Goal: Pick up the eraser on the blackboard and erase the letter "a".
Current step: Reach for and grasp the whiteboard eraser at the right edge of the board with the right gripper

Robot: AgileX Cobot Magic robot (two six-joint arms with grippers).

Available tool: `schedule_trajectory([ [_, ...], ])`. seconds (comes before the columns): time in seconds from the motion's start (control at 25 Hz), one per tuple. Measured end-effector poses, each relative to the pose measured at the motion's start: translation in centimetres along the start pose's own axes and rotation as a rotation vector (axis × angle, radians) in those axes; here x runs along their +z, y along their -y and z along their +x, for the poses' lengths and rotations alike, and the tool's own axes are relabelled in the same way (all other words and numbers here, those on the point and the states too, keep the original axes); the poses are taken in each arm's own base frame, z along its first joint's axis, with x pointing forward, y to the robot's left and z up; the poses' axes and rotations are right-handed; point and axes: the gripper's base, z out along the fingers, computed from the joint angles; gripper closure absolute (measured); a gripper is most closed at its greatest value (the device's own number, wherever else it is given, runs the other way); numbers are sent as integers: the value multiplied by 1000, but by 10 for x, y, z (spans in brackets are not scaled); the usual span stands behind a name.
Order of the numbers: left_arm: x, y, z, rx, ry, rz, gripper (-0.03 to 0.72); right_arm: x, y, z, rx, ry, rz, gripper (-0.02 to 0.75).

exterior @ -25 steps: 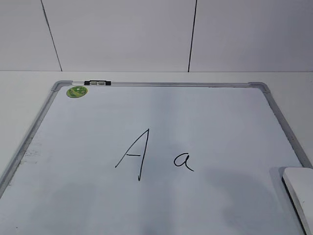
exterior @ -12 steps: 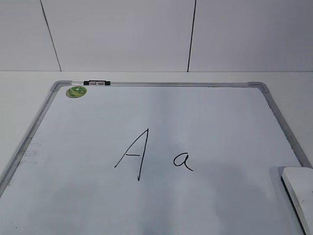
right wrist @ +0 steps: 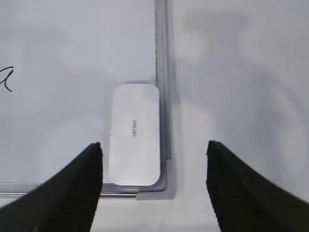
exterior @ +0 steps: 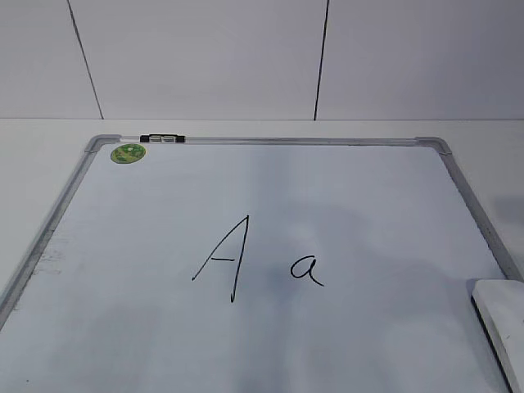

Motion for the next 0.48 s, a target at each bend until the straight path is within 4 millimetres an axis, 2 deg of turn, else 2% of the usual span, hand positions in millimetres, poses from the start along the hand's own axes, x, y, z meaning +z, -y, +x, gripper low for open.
schedule_trajectory([
  [0.24,0,0,0,0,0,0,454,33,-12,-28,17,-160,-129,199],
  [0.48,0,0,0,0,0,0,454,66,-14,-36,38,-310,-159,199],
])
